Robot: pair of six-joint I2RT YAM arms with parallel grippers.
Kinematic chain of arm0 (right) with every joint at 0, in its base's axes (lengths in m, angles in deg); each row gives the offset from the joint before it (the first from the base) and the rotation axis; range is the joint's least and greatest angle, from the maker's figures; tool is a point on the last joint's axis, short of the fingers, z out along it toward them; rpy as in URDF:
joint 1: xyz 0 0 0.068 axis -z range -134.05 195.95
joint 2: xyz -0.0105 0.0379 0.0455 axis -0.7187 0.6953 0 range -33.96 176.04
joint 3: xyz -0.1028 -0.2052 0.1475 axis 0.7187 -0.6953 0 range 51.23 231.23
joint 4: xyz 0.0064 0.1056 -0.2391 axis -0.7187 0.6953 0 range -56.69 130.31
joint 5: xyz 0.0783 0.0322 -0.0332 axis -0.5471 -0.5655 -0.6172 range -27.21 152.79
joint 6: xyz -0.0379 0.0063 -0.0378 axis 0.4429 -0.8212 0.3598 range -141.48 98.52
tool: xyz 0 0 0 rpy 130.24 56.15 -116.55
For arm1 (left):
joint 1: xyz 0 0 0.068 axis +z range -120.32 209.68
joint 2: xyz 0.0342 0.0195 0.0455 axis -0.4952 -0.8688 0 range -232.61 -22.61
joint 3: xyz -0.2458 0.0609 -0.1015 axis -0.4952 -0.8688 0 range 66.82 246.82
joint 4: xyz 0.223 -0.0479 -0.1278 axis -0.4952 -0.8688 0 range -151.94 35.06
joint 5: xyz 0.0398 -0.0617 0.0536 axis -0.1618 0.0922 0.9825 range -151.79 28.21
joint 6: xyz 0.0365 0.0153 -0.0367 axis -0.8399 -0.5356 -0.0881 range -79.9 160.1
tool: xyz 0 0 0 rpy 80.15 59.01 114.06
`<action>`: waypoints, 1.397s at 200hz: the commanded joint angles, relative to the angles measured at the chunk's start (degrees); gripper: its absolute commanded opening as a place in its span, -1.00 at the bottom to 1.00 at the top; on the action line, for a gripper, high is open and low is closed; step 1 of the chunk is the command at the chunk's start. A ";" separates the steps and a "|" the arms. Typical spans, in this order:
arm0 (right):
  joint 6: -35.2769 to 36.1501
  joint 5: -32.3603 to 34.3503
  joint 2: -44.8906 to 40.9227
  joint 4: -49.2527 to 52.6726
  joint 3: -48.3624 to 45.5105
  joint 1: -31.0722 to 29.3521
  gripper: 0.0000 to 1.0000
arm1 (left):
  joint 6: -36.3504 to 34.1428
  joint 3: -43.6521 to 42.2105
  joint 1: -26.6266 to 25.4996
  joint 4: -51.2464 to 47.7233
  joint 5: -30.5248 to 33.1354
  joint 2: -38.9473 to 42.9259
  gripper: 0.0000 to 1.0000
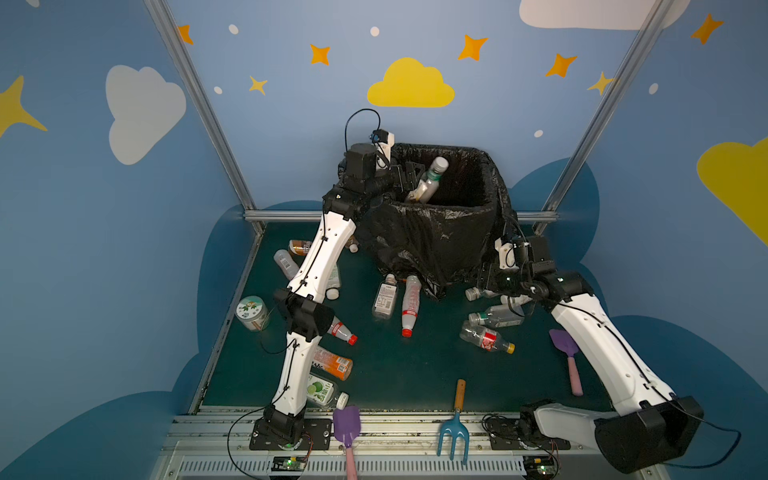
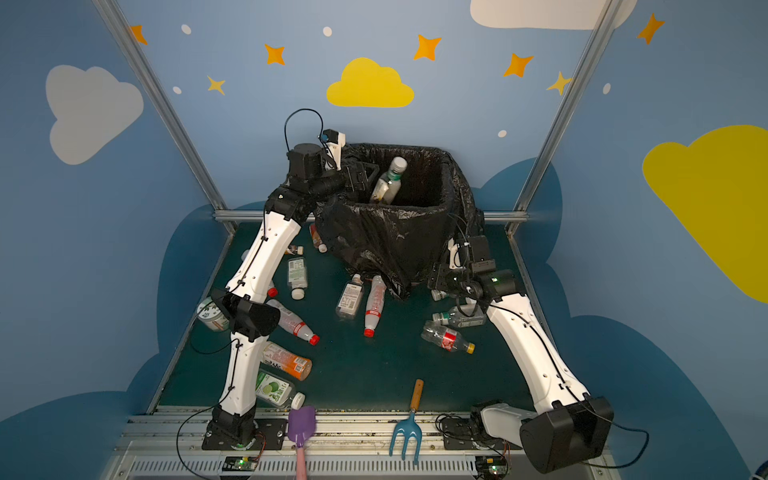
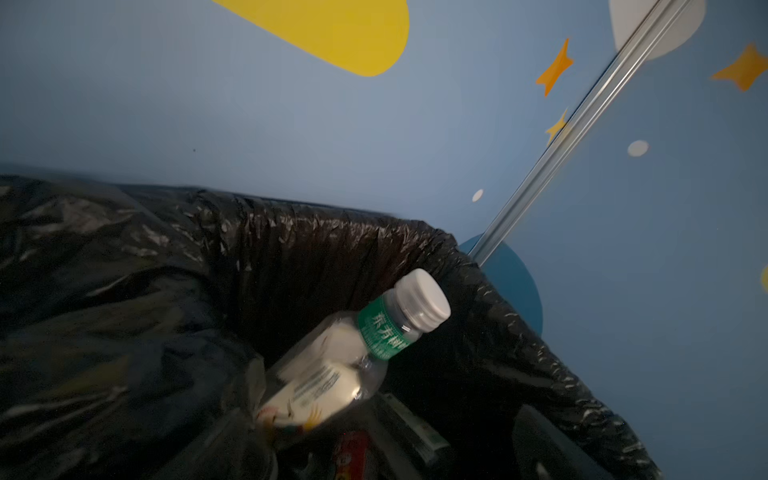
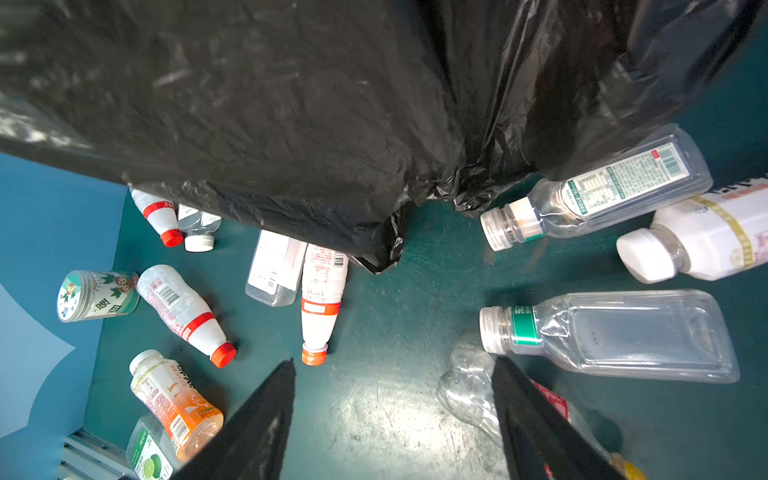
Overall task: Throw the plastic bottles in the bin
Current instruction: 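Lift the green-label bottle with the left gripper over the bin and release it, then lower the right gripper onto the crushed red-label yellow-cap bottle while the left withdraws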
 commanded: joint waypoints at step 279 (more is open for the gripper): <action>-0.01 4.32 2.19 8.46 -17.56 4.77 0.78 | 12.62 -96.71 -2.27 -10.19 6.34 62.86 1.00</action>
